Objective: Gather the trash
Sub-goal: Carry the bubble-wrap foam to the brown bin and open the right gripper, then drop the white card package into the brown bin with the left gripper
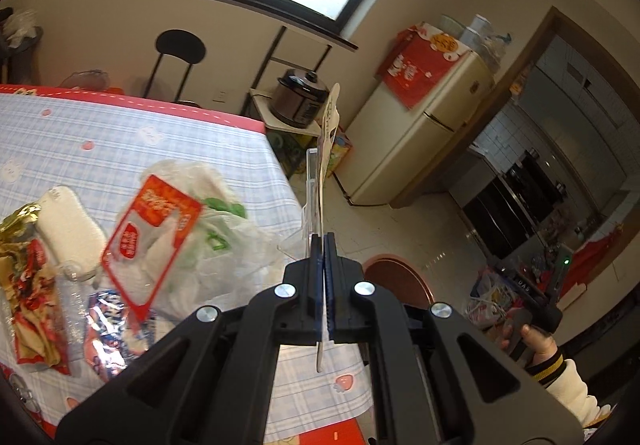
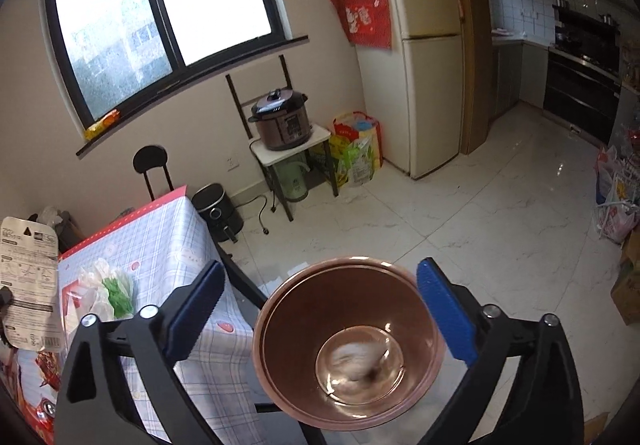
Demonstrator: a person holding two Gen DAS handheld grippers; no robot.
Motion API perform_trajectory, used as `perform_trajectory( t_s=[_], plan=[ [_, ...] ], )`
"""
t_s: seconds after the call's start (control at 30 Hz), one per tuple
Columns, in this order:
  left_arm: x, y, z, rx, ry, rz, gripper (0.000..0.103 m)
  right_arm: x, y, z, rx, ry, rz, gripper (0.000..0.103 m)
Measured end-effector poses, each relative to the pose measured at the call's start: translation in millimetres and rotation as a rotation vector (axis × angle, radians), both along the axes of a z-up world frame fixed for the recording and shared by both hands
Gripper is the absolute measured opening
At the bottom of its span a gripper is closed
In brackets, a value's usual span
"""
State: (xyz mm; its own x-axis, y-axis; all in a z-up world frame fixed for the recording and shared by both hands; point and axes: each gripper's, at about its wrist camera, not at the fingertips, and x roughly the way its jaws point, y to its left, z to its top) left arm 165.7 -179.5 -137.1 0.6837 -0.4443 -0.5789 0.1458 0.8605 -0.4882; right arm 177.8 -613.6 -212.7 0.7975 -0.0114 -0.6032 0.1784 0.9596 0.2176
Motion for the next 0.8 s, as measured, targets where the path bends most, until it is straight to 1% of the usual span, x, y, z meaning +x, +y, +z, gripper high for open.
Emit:
perform_trajectory(
  t_s=[0.1, 0.2, 0.37, 0.47, 0.53, 0.6, 0.63, 0.67, 0.73, 0.77, 0.8],
  plan=[
    [13, -25, -7, -0.002, 0.013, -0.062, 0.005, -12, -6, 12, -0.018, -0.021, -0.014, 0.098],
    [30, -60, -19, -0.008, 0.037, -0.142, 0.005, -27, -13, 21, -0.045, -0.035, -0.028, 0.098],
    [59, -134, -46, -0.027, 0.084, -0.305, 0.005, -57, -33, 23, -0.052, -0.019, -0.081, 0.098],
    [75, -187, -63, -0.042, 0.114, -0.41, 0.005, -73, -47, 21, -0.059, -0.002, -0.128, 0.098],
    [81, -215, -68, -0.043, 0.112, -0.473, 0.005, -82, -56, 20, -0.062, 0.006, -0.16, 0.098],
    [86, -238, -68, -0.026, 0.095, -0.522, 0.029, -89, -64, 20, -0.057, 0.013, -0.188, 0.098],
    [88, -243, -65, -0.026, 0.079, -0.523, 0.055, -91, -67, 21, -0.056, 0.013, -0.199, 0.098],
    [88, -245, -63, -0.033, 0.064, -0.518, 0.068, -94, -68, 22, -0.055, 0.01, -0.205, 0.098],
    [88, -239, -54, -0.048, 0.035, -0.509, 0.073, -98, -68, 23, -0.056, 0.001, -0.209, 0.098],
    [85, -236, -50, -0.048, 0.024, -0.505, 0.081, -98, -67, 25, -0.056, -0.004, -0.207, 0.098],
    [83, -228, -45, -0.043, 0.007, -0.492, 0.085, -99, -66, 26, -0.056, -0.01, -0.203, 0.098]
  ],
)
